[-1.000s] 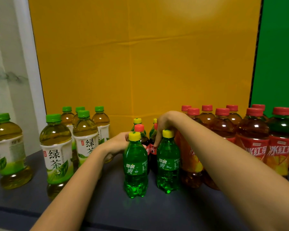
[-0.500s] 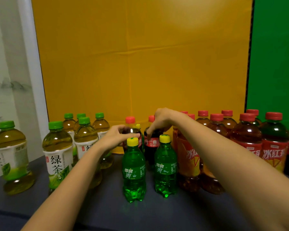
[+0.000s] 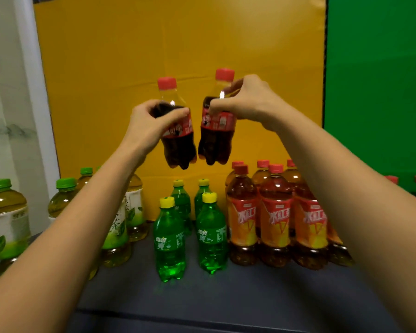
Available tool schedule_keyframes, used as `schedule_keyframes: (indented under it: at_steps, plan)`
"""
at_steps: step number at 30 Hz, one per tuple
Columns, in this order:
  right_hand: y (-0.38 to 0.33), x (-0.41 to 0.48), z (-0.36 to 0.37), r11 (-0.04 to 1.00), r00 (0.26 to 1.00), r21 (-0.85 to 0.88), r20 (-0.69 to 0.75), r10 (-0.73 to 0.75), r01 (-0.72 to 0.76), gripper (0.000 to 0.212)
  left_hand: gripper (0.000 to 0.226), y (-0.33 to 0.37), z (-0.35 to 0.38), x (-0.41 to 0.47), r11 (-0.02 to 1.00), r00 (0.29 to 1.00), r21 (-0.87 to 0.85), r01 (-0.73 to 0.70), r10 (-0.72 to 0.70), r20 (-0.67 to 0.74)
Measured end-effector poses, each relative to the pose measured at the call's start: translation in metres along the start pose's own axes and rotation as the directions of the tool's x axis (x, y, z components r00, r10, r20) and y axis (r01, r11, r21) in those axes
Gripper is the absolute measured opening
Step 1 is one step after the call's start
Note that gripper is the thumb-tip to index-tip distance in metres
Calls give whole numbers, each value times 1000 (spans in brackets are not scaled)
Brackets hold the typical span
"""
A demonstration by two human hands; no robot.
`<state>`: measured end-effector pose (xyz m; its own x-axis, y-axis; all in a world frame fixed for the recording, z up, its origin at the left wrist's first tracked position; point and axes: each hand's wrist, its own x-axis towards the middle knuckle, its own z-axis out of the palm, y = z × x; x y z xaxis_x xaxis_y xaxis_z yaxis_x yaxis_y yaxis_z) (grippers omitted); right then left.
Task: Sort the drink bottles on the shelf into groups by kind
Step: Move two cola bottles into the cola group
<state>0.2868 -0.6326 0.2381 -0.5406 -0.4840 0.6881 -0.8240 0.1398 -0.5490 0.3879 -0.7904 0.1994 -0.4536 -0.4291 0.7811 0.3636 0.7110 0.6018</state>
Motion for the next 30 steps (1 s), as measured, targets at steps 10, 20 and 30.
schedule_keyframes:
  at_steps: [10,20,30]
  plan:
    - [79,-97,-125,996,997,32,1,79,-78,53,34,72,117,-66,989,962,-139,58,-19,271]
    - [210,-180,-243,981,982,-49,-18,187,-188,30,34,94,281,-137,949,901,-245,199,-79,427]
    - [313,-227,-265,944,957,171,118,265,-282,49,36,68,383,-192,939,859,-109,325,-245,450]
